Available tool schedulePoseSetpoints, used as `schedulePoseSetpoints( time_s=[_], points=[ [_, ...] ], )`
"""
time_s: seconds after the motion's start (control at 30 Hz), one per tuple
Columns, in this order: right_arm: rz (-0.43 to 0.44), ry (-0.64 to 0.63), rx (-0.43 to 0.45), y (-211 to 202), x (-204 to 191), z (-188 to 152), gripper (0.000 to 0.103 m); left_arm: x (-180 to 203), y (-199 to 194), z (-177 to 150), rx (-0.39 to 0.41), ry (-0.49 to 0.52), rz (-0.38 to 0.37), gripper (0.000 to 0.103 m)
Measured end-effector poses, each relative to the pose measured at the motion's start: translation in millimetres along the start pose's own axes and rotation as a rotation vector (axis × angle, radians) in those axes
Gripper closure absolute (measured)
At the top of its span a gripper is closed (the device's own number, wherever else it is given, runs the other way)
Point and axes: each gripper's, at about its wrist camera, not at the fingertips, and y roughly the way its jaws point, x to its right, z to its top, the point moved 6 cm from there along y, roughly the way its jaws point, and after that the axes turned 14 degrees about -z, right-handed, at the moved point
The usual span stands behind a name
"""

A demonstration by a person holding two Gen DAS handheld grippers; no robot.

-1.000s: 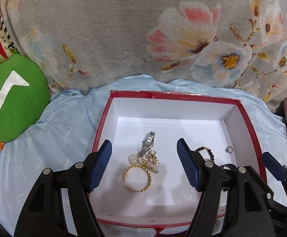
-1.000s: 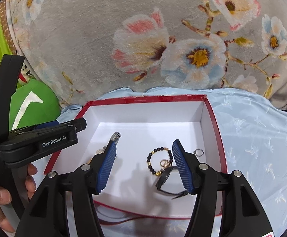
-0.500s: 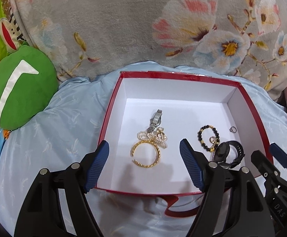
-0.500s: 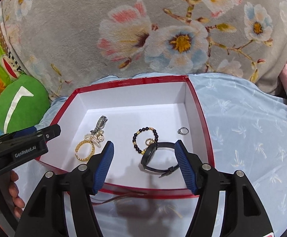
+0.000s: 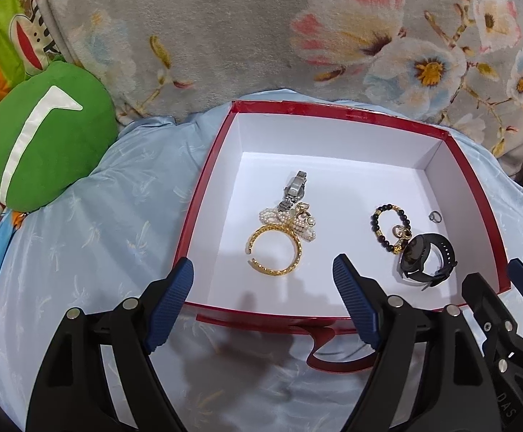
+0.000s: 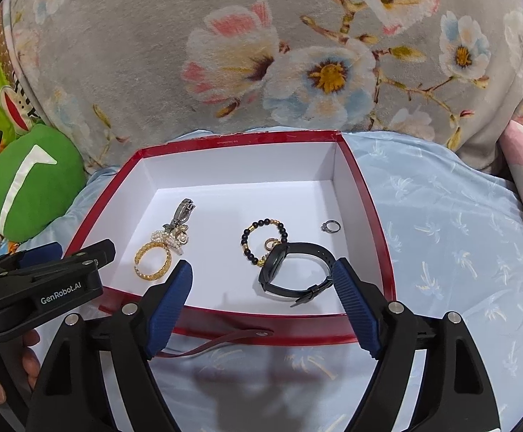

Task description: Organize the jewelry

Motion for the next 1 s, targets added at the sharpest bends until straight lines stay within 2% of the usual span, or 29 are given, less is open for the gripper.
schedulePoseSetpoints(
  time_s=[0.1,0.27,1.0],
  points=[
    [0.001,0.001,0.002,-0.1,0.4,0.5,0.021,2.8,-1.7,-1.0,0.002,0.011,0.01,0.025],
    [-0.007,0.0,0.01,-2.9,-2.8,-0.7,0.019,5.6,-4.5,-0.8,0.012,0.018,0.026,0.016],
    [-0.027,-0.009,-0.018,0.2,-7.2,-5.9,0.017,2.7,-6.0,-9.1,0.017,0.026,0.115,0.015]
  ],
)
